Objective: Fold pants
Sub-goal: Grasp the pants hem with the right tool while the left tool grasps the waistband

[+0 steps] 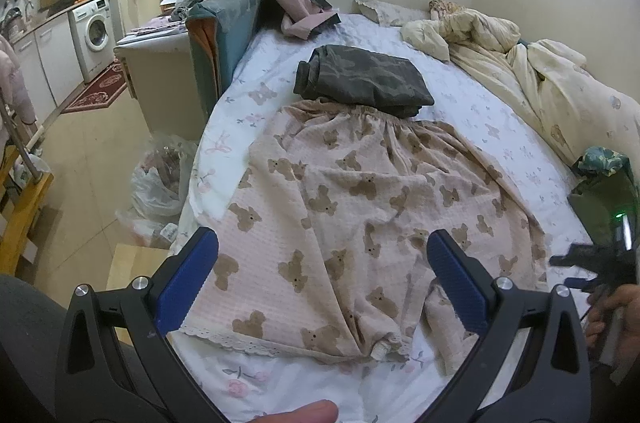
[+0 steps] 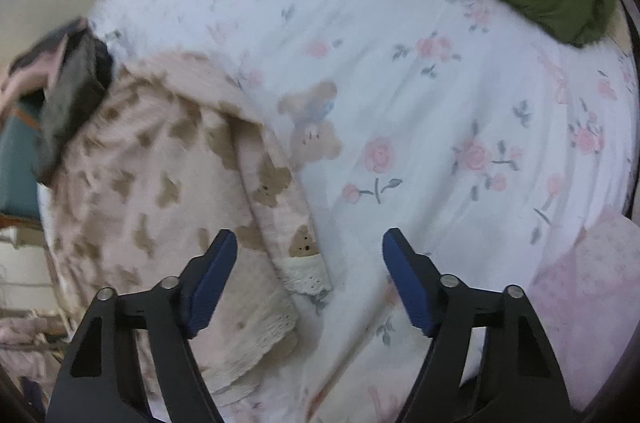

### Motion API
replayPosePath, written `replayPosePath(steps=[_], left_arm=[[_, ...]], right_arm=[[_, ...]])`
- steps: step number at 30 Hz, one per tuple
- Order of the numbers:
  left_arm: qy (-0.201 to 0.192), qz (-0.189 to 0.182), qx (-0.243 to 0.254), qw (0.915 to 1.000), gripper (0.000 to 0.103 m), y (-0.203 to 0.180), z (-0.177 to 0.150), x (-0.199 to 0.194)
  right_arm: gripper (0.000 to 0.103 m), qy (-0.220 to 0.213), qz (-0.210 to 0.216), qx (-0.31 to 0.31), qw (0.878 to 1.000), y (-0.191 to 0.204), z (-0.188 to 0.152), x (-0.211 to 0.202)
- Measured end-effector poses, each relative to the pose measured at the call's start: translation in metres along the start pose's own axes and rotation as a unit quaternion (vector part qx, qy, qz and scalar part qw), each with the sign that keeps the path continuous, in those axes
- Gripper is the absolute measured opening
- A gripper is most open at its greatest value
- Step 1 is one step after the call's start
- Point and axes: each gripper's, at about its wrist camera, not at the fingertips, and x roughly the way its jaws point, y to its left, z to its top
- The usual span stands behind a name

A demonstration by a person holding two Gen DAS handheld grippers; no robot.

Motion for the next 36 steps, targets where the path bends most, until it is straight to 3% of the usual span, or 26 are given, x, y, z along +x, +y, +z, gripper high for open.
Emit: replayPosePath(steps=[2, 4, 6, 7, 9, 15, 18, 26, 32, 36], left_arm=[[0.002, -0.003, -0.002, 1.0, 0.103, -0.001, 0.0, 0.002], [0.006, -0.005, -0.002, 1.0, 0.103, -0.001, -0.001, 0.005], [0.011, -0.005, -0.003, 0.9999, 0.103, -0.001, -0.001, 0.006], [0.014, -0.006, -0.004, 0.9999, 0.103, 0.0, -0.001, 0.006], [0.019, -0.009, -0.007, 0.9998, 0.103, 0.001, -0.002, 0.007], [0.03, -0.011, -0.003, 0.9995, 0.103, 0.0, -0.001, 0.01], [0.058, -0.013, 0.01, 0.9982, 0.103, -0.007, 0.001, 0.02], [0.144, -0.032, 0.037, 0.9884, 0.103, -0.051, 0.044, 0.081], [0.166, -0.062, 0.061, 0.9823, 0.103, -0.135, 0.101, 0.17], [0.179, -0.087, 0.061, 0.9781, 0.099, -0.198, 0.127, 0.234]], right_arm=[[0.06, 0.024, 0.002, -0.009, 1.0, 0.003, -0.003, 0.015], [0.042, 0.047, 0.008, -0.017, 0.999, 0.006, -0.007, 0.028], [0.028, 0.045, -0.01, -0.026, 0.999, 0.005, -0.008, 0.029], [0.013, 0.041, -0.012, -0.023, 0.999, 0.002, -0.008, 0.026], [0.001, 0.03, -0.008, -0.016, 0.999, -0.003, -0.007, 0.018], [0.001, -0.057, 0.001, -0.017, 0.998, -0.015, -0.001, -0.047], [0.001, -0.095, -0.001, -0.009, 0.995, -0.024, 0.012, -0.074], [0.001, -0.078, 0.092, -0.054, 0.991, 0.006, 0.004, -0.075], [0.001, -0.063, 0.131, -0.073, 0.987, 0.023, -0.007, -0.066], [0.001, -0.045, 0.125, -0.072, 0.989, 0.016, -0.009, -0.057]])
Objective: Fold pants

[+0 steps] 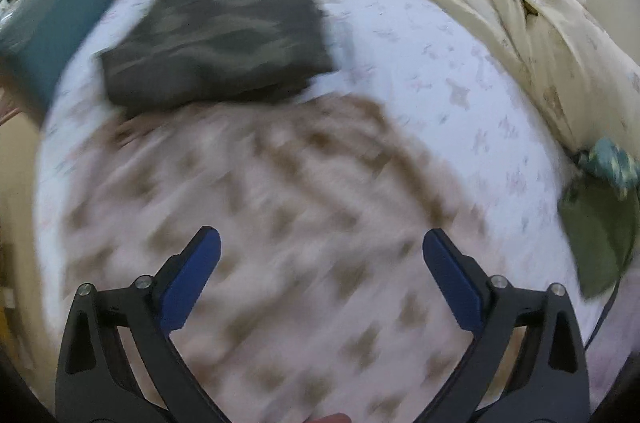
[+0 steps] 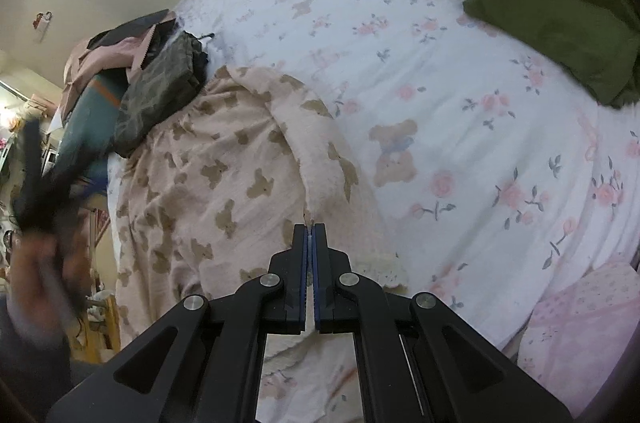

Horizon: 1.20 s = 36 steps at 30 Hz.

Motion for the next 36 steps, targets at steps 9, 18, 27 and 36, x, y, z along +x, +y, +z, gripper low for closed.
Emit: replayPosePath(steps=[9, 18, 27, 36], left_arm=[[0.038, 0.034, -0.016, 0.9986, 0.084, -0.068, 0.068, 0.11], [0.075, 0.084, 0.0, 0.9936, 0.007, -0.075, 0.065, 0.163], [0.029, 0.047, 0.073, 0.9958, 0.002, -0.058, 0.078, 0.07], [-0.001, 0.043, 0.096, 0.9945, 0.002, 0.046, 0.108, -0.033]], right_arm=[[0.001, 0.039, -0.004, 0.004, 0.999, -0.017, -0.001, 0.021], [0.001, 0.056, 0.022, -0.018, 0.998, -0.006, -0.002, 0.025], [0.001, 0.008, 0.15, -0.146, 0.978, 0.062, -0.016, -0.019], [0.001, 0.009, 0.262, -0.288, 0.921, 0.185, -0.059, -0.058]])
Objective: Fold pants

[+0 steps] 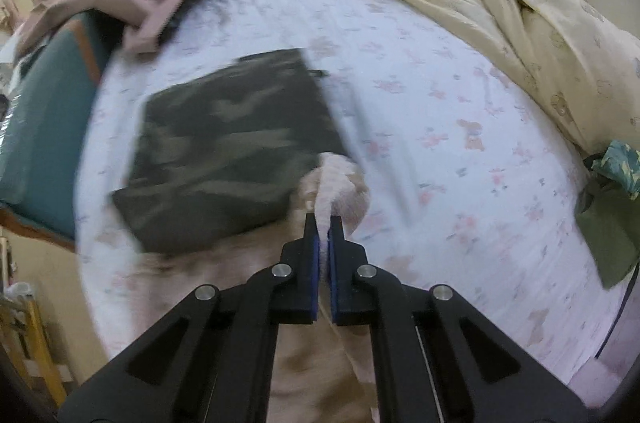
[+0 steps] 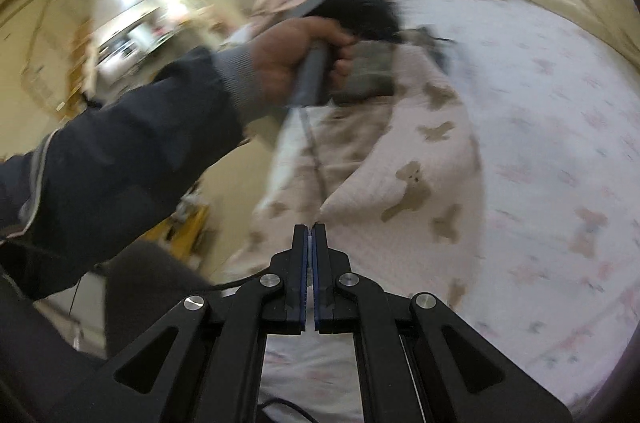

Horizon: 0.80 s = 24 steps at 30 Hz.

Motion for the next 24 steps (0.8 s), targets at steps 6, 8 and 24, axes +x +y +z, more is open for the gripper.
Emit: replayPosePath(steps=[6, 8, 24], left_arm=[[0.012, 0.063, 0.014, 0.9979, 0.002, 0.09, -0.023, -0.003], [0.025, 0.086, 0.027, 0.9957, 0.002, 0.117, -0.034, 0.011], [0.095, 0.095, -0.019, 0.9908, 0.04, 0.202, -0.092, 0.108]], right_arm=[[0.001, 0.072, 0.059, -0.051, 0.994, 0.07, 0.01, 0.089], [0.001, 0.106, 0.082, -0.054, 0.99, 0.084, 0.006, 0.134], [0.001, 0.197, 0.068, -0.021, 0.978, 0.077, -0.008, 0.265]])
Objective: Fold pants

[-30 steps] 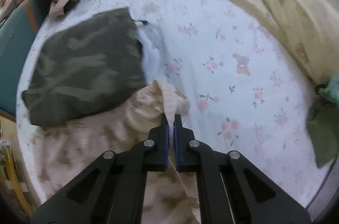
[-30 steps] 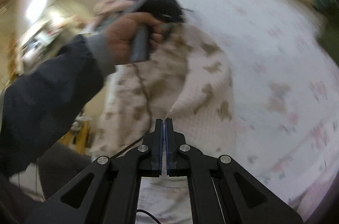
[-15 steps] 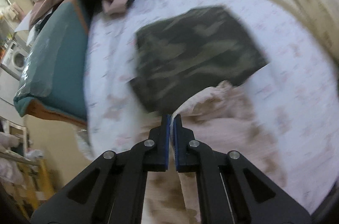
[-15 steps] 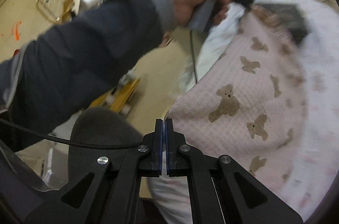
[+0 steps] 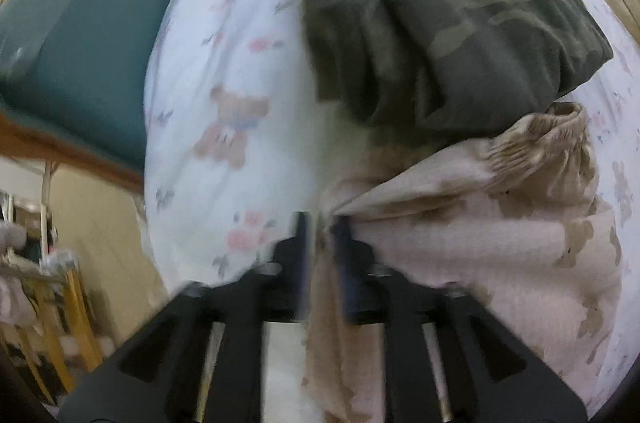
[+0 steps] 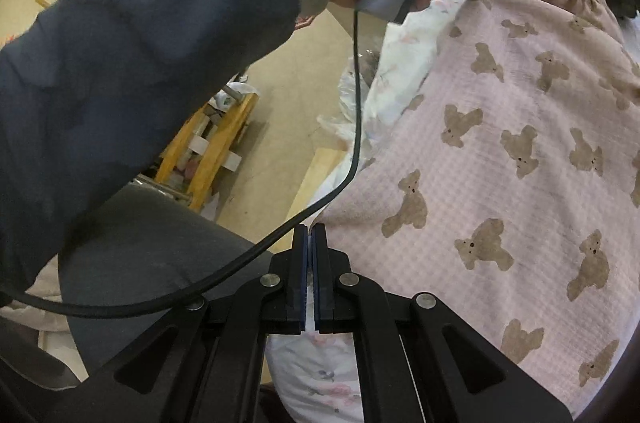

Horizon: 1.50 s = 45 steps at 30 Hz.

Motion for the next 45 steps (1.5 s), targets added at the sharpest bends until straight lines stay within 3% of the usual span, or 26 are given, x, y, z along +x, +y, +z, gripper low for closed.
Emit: replayPosePath(steps=[2, 6, 11, 15, 16, 18, 20, 22, 23, 26, 29, 32, 36, 38, 40, 42, 45], left_arm=[[-0.01, -0.022, -0.009, 0.9997, 0.057, 0.01, -0.01, -0.013], [-0.024, -0.062, -0.038, 0.997, 0.062, 0.04, -0.045, -0.056], [-0.014, -0.12, -0.094, 0.9883, 0.068, 0.074, -0.122, -0.104], [-0.001, -0.138, -0.128, 0.9822, 0.072, 0.092, -0.169, -0.115], [0.005, -0.139, -0.134, 0.9812, 0.072, 0.095, -0.179, -0.114], [0.014, -0.12, -0.137, 0.9832, 0.072, 0.097, -0.193, -0.112], [0.016, -0.112, -0.145, 0.9828, 0.072, 0.1, -0.204, -0.113], [0.025, -0.128, -0.171, 0.9766, 0.072, 0.106, -0.215, -0.111], [0.035, -0.134, -0.179, 0.9742, 0.072, 0.106, -0.22, -0.11], [0.041, -0.132, -0.184, 0.9732, 0.072, 0.099, -0.229, -0.116], [0.054, -0.145, -0.182, 0.9712, 0.074, 0.084, -0.236, -0.121], [0.1, -0.142, -0.155, 0.9725, 0.076, 0.052, -0.245, -0.103], [0.145, -0.125, -0.117, 0.9745, 0.076, 0.02, -0.253, -0.081], [0.147, -0.111, -0.112, 0.9764, 0.076, 0.012, -0.254, -0.076], [0.155, -0.114, -0.125, 0.9733, 0.076, 0.008, -0.256, -0.068], [0.17, -0.128, -0.133, 0.9681, 0.075, -0.002, -0.261, -0.058], [0.174, -0.13, -0.125, 0.9681, 0.075, -0.017, -0.266, -0.052]], right_arm=[[0.001, -0.002, -0.001, 0.004, 1.0, 0.0, 0.002, -0.001], [0.001, 0.001, 0.002, -0.008, 1.0, 0.011, -0.001, -0.003], [0.001, 0.018, 0.008, -0.025, 1.0, 0.026, -0.01, 0.029], [0.002, 0.035, 0.009, -0.015, 0.999, 0.023, -0.015, 0.073], [0.007, 0.042, 0.006, -0.011, 0.999, 0.022, -0.017, 0.083], [0.008, 0.059, -0.004, 0.001, 0.998, 0.018, -0.021, 0.095], [0.018, 0.067, -0.006, -0.002, 0.998, 0.018, -0.025, 0.094], [0.052, 0.071, -0.007, -0.01, 0.997, 0.022, -0.028, 0.081], [0.057, 0.069, -0.002, -0.012, 0.998, 0.023, -0.03, 0.071], [0.058, 0.058, -0.001, -0.028, 0.998, 0.023, -0.035, 0.03], [0.058, 0.03, -0.031, -0.031, 0.999, 0.006, -0.04, -0.02], [0.058, -0.021, -0.077, 0.028, 0.996, -0.044, -0.046, -0.077], [0.06, -0.072, -0.131, 0.129, 0.98, -0.116, -0.061, -0.126], [0.06, -0.085, -0.126, 0.176, 0.973, -0.145, -0.071, -0.138], [0.06, -0.086, -0.117, 0.219, 0.965, -0.168, -0.083, -0.139], [0.06, -0.074, -0.119, 0.239, 0.961, -0.182, -0.091, -0.132], [0.06, -0.045, -0.114, 0.26, 0.958, -0.195, -0.111, -0.124]])
